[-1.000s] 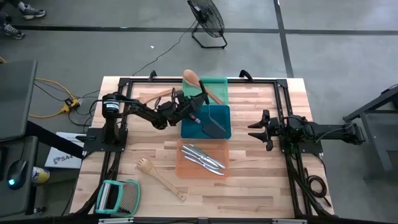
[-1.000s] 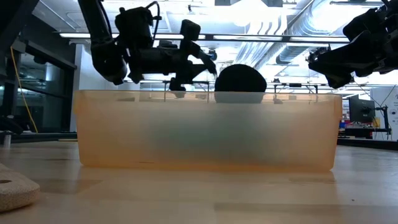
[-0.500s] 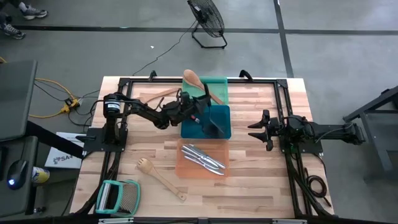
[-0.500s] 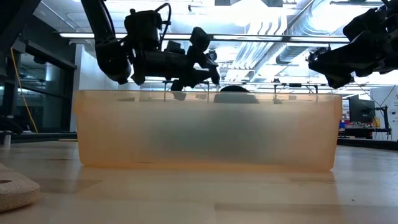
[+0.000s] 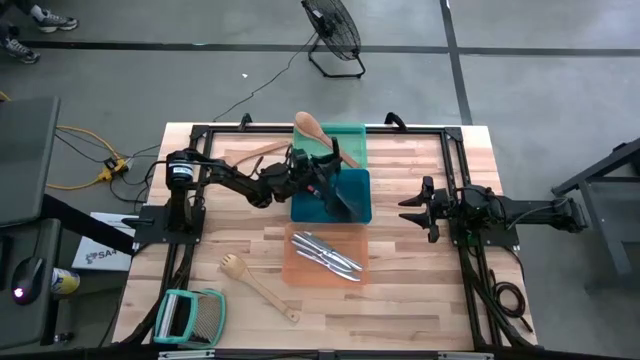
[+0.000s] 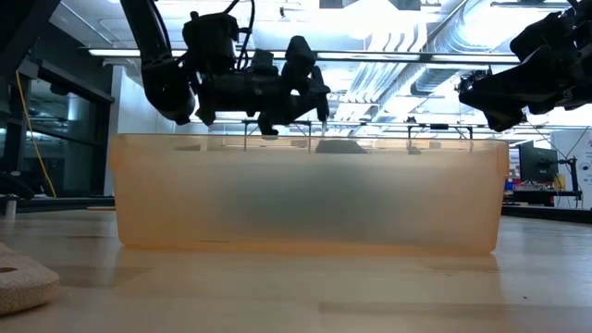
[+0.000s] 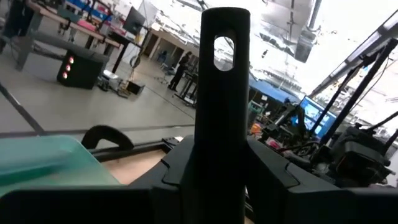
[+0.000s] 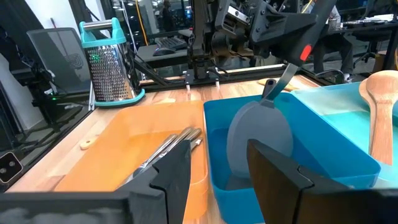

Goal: Pick & Place Kitchen Items
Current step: Put the black spatula into the blue bin

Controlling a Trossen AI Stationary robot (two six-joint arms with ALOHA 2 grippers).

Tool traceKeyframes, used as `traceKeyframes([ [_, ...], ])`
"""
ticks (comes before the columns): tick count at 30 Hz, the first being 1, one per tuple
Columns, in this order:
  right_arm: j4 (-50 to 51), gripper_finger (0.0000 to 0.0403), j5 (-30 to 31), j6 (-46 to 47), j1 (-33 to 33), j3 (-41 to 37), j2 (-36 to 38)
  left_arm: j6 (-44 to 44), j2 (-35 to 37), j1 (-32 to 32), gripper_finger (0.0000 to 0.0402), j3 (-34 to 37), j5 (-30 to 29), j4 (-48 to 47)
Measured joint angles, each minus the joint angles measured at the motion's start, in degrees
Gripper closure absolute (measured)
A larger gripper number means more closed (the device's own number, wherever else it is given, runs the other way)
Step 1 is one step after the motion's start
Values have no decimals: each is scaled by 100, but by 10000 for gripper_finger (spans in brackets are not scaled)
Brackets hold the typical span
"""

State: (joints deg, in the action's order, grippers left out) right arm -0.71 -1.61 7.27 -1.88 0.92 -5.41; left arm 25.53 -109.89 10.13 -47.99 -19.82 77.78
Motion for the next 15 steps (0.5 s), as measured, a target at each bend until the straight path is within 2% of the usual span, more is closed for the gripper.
traceKeyframes([
  [7,0,254,-2,0,-1,1,0,-315,-7,100,300,-210,84,20],
  [9,0,254,-2,2,1,1,0,-390,-87,120,300,-332,271,47],
  [12,0,254,1,0,1,-1,0,-428,-167,112,283,-408,697,-28],
  [15,0,254,5,0,1,1,0,-428,-269,57,263,-420,748,45],
])
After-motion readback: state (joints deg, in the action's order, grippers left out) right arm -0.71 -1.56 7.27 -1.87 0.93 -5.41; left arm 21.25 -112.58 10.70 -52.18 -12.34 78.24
